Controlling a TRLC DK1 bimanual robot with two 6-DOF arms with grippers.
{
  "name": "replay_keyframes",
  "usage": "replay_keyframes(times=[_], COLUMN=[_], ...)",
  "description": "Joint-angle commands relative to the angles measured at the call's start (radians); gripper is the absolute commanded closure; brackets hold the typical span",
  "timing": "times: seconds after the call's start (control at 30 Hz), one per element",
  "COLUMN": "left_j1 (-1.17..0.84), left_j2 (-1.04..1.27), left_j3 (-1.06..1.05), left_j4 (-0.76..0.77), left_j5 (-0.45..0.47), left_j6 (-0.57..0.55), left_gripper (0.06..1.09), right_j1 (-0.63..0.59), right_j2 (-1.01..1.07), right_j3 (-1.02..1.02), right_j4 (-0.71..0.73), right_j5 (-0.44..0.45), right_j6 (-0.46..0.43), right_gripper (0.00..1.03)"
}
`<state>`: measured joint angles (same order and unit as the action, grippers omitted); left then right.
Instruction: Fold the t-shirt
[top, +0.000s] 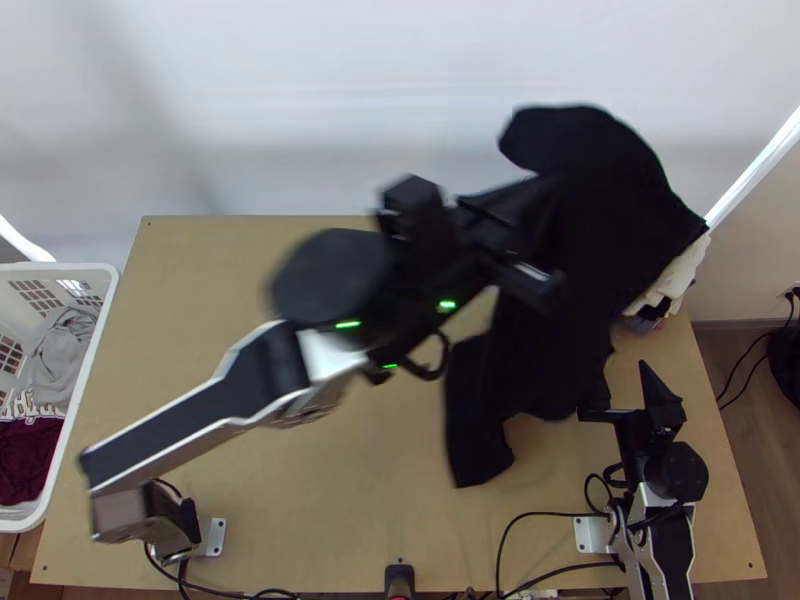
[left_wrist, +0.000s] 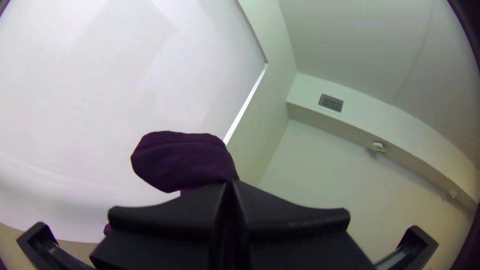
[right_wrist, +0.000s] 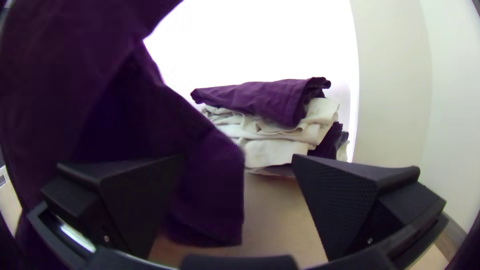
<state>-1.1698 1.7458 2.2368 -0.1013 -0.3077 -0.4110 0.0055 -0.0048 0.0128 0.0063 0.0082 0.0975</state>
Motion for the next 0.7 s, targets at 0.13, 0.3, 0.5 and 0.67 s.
replay_keyframes(times=[0.13, 0.3, 0.5, 0.67], left_j1=[0.187, 0.501, 0.897, 1.135], left_j2=[-0.239, -0.397, -0.526, -0.647], left_j3=[-0.350, -0.776, -1.158, -1.356], left_j4=[-0.003, -0.040, -0.003, -0.029], left_j5=[0.044, 0.243, 0.498, 0.639], left_j6=[-0.097, -0.190, -0.198, -0.112], left_gripper=[1.05, 1.05, 1.05, 1.05], right_j1=[0.001, 0.001, 0.001, 0.001], right_j2=[0.003, 0.003, 0.003, 0.003], right_j3=[-0.004, -0.004, -0.004, -0.004], right_j4=[-0.020, -0.020, -0.020, -0.020], right_j5=[0.009, 0.009, 0.009, 0.009], right_j6=[0.007, 0.007, 0.007, 0.007], right_gripper=[0.05, 0.05, 0.05, 0.05])
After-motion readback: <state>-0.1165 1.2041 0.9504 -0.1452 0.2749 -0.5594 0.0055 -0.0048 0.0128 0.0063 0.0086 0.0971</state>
